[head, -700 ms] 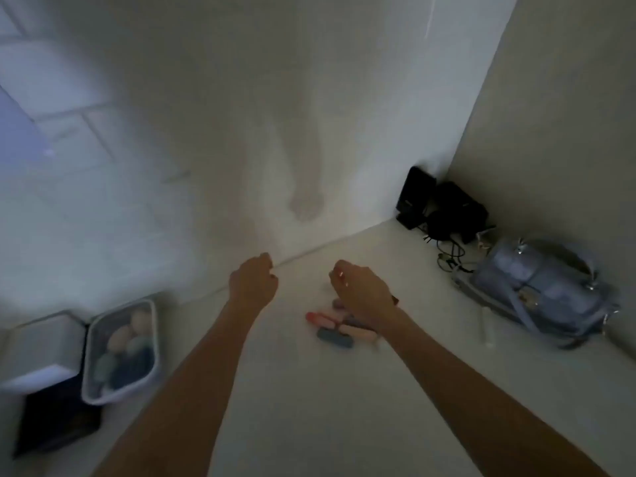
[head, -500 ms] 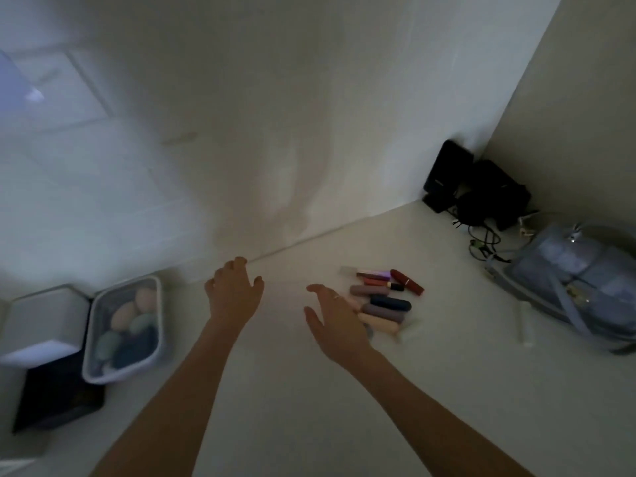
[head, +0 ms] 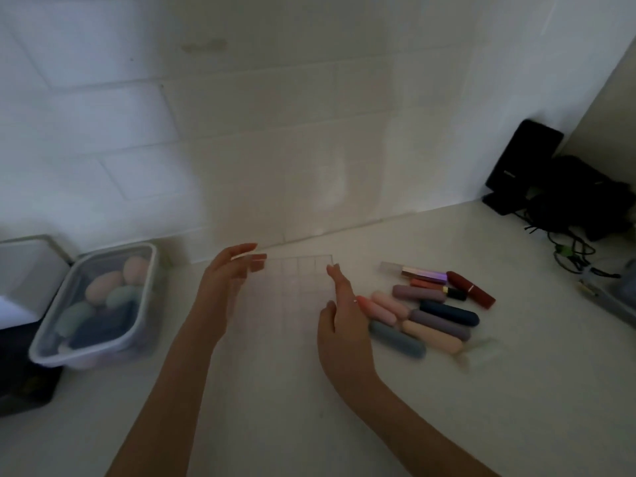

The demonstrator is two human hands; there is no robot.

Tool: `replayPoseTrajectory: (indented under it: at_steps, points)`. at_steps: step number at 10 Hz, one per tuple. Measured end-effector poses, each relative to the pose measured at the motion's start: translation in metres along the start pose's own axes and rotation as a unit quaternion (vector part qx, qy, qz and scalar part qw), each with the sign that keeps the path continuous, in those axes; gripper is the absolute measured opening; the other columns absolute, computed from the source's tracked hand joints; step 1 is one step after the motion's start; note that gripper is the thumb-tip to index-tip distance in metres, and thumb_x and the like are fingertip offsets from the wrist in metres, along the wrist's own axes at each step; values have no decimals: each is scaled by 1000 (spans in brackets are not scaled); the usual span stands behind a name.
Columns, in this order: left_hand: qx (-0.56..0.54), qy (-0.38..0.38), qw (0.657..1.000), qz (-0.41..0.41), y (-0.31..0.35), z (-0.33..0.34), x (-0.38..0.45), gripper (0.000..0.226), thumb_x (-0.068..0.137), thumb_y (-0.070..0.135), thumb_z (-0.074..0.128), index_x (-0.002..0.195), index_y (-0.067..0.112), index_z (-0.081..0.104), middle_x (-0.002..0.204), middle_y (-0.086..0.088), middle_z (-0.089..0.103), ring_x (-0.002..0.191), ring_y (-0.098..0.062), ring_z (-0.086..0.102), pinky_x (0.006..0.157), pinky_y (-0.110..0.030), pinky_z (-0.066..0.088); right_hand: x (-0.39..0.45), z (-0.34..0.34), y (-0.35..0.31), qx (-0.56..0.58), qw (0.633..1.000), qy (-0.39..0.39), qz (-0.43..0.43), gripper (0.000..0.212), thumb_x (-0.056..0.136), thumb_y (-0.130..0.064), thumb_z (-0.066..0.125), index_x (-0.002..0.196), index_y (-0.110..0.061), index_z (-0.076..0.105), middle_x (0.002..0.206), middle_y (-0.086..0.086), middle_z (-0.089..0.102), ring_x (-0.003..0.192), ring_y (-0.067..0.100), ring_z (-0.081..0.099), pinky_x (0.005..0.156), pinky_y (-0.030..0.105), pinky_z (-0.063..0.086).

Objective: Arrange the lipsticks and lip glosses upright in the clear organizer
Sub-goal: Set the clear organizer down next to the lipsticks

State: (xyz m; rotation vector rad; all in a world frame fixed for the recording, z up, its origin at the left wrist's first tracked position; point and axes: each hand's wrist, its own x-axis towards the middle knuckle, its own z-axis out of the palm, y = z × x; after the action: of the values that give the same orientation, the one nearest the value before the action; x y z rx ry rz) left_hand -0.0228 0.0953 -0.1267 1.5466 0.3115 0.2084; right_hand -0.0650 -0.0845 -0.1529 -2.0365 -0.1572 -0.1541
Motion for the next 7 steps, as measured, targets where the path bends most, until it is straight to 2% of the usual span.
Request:
replayPoseTrajectory:
  at_steps: [1,2,3,4,5,6,7]
  points:
    - [-20,-32,999,37,-18,-6,-2,17,89,13,55,96,18,69,82,9,74,78,-4,64,72,-22,42,1,3,11,-9,999,24,-30,53,98,-9,39,147,-26,25,142,-24,31,107,-41,19,89,-11,16]
    - [-24,-36,996,79,-23,-5,-1,18,92,12,50,87,16,67,74,12,73,68,2,64,63,-16,44,-9,4,10,13,996,48,-72,50,96,-15,33,144,-30,30,143,-9,43,126,-4,38,100,12,26]
    - [-14,-13,997,75,-20,-2,-3,18,88,13,57,74,18,68,60,13,70,56,0,63,51,-14,45,-14,12,10,-75,986,138,-63,48,96,-15,27,137,-39,37,128,-10,56,115,7,53,93,9,26]
    - [-37,-13,997,64,-20,-3,-13,18,85,17,59,69,20,68,57,12,68,57,-5,61,63,-28,43,-23,5,-11,-344,929,129,30,61,84,-15,7,125,-55,29,84,-28,62,77,-12,56,105,1,-5]
    - [-38,-30,995,83,-20,-5,-21,17,85,13,57,72,19,66,56,12,69,51,1,61,62,-29,42,-20,4,9,-472,876,103,-17,70,73,-8,6,140,-20,23,82,-31,54,77,-10,52,112,19,6]
    - [-64,-40,994,78,-16,-3,-24,16,83,10,57,71,17,66,54,11,68,48,0,60,60,-27,41,-26,-1,-4,-150,977,153,2,59,90,-22,1,134,-41,35,91,-26,58,75,-10,44,71,0,29]
    - [-77,-40,993,79,-17,-4,-24,20,83,9,54,68,15,66,54,9,68,50,-3,62,64,-29,41,-25,0,4,-107,988,77,-76,40,97,-10,34,134,-23,42,112,10,60,86,13,46,64,12,34]
